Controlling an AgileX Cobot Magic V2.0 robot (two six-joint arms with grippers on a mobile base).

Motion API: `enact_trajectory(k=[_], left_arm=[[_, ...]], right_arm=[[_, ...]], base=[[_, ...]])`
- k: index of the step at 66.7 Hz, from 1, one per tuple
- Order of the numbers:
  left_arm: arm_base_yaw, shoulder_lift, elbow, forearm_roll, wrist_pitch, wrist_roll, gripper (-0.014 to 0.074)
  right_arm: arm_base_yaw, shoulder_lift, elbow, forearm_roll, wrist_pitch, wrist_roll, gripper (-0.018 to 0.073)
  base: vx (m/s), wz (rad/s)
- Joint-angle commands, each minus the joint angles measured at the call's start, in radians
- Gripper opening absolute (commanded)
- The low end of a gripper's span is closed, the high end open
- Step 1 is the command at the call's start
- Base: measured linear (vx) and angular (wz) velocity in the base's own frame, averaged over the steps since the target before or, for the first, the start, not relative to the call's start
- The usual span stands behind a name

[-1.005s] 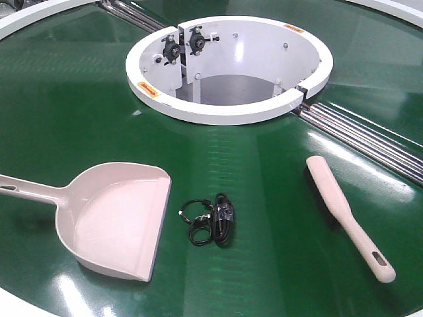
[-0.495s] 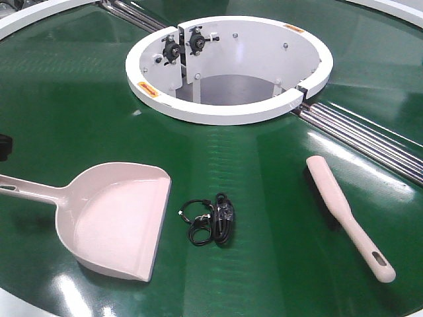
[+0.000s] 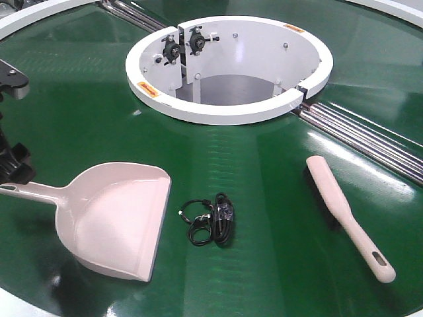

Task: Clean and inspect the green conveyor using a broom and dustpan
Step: 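Lower the left gripper and grasp the pink dustpan handle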

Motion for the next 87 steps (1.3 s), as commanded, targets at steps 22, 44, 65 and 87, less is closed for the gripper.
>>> enact_trajectory(k=[22,44,65,87], left_arm=[[-0.001,0.016,-0.036,-0.034,-0.076,0.617,0.0555],[-0.001,0.108,-0.036,0.018,-0.078,0.752,0.0555],[-0.001,0.18,-0.036,0.042,-0.123,0.819,0.0555],[-0.001,0.236,-0.035,0.042,-0.15,0.9,0.0555]], right_arm=[[-0.005,-0.019,0.021,0.056,-0.075,-0.006,-0.001],[-0.005,-0.019,0.021,0.073,-0.075,-0.006,-0.001],[-0.005,-0.019,0.021,0.073,-0.076,-0.006,-0.001],[-0.005,-0.018,0.021,0.073,-0.076,-0.006,-0.001]], base=[[0.0,0.0],[0.0,0.0],[0.0,0.0],[0.0,0.0]])
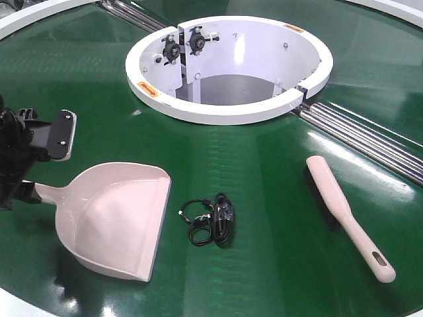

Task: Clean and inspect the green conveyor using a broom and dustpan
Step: 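Lower the left gripper and grasp the pink dustpan handle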

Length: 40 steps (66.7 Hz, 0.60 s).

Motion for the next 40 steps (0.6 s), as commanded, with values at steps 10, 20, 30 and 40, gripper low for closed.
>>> enact_trajectory(k=[10,20,30,40], left_arm=[[-0.001,0.001,-0.028,-0.006,-0.028,0.041,0.0555],[-0.001,0.031,-0.028,-0.006,-0.027,0.063,0.0555],[-0.001,0.057,-0.028,-0.005,-0.027,0.063,0.0543],[-0.001,0.072,-0.028,0.008,-0.028,0.064,0.0437]], right_arm=[[-0.005,-0.018,0.021,-0.001,-0.076,-0.006,-0.001],[-0.005,-0.018,0.021,-0.001,-0.075,-0.006,-0.001],[-0.005,-0.018,0.021,-0.001,-0.075,-0.006,-0.001],[-0.005,-0.018,0.021,-0.001,-0.075,-0.006,-0.001]], base=[[0.0,0.0],[0.0,0.0],[0.0,0.0],[0.0,0.0]])
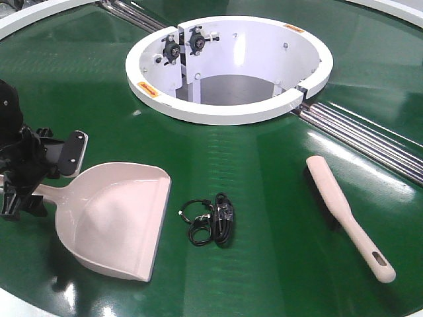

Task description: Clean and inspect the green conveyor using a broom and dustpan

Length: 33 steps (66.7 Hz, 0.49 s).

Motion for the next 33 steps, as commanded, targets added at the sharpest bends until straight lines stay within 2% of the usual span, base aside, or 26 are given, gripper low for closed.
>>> enact_trajectory(k=[1,4,19,33], left_arm=[[-0.001,-0.037,-0.028,0.009,-0.013,0.004,0.0421],[-0.001,-0.036,-0.028,0.014,-0.01,0.004,0.0375],[-0.001,-0.034,-0.028,0.016,0.021,0.004,-0.0006],[-0.002,-0.059,-0.028,0.016,0.05,0.002,-0.0008]], right_arm=[[-0.005,-0.018,0.021,-0.002,-0.075,-0.006,-0.001],[-0.005,-0.018,0.021,-0.002,-0.075,-0.006,-0.001],[-0.005,-0.018,0.021,-0.002,-0.075,-0.006,-0.001],[-0.005,-0.018,0.021,-0.002,-0.076,-0.006,-0.001]], base=[[0.0,0.0],[0.0,0.0],[0.0,0.0],[0.0,0.0]])
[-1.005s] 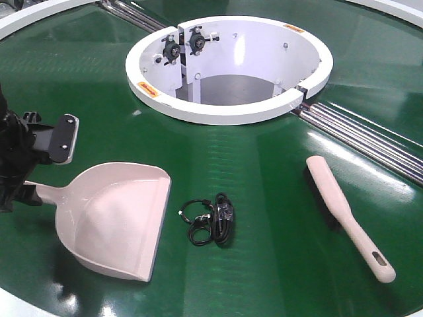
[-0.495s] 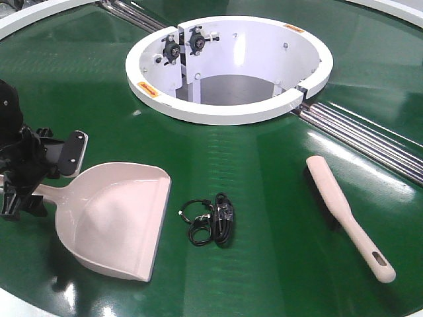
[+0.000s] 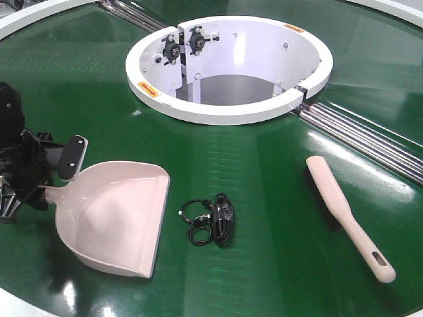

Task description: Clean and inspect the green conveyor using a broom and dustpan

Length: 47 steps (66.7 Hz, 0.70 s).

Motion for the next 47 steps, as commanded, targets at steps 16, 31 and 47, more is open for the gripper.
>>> enact_trajectory(k=[16,31,47], left_arm=[[-0.011,-0.095,-0.027,-0.001,0.021,-0.073,-0.0008],[-0.067,-0.1,-0.027,0.039,0.015,-0.111,-0.0008],[-0.109,-0.1,-0.027,0.043,0.015,-0.165,-0.0008]], right_arm=[[-0.005,-0.018,0.021,-0.002,-0.076,-0.006,-0.001],[-0.005,-0.018,0.021,-0.002,-0.076,-0.006,-0.001],[-0.005,-0.018,0.021,-0.001,-0.076,-0.006,-0.001]], base=[[0.0,0.0],[0.0,0.0],[0.0,0.0]])
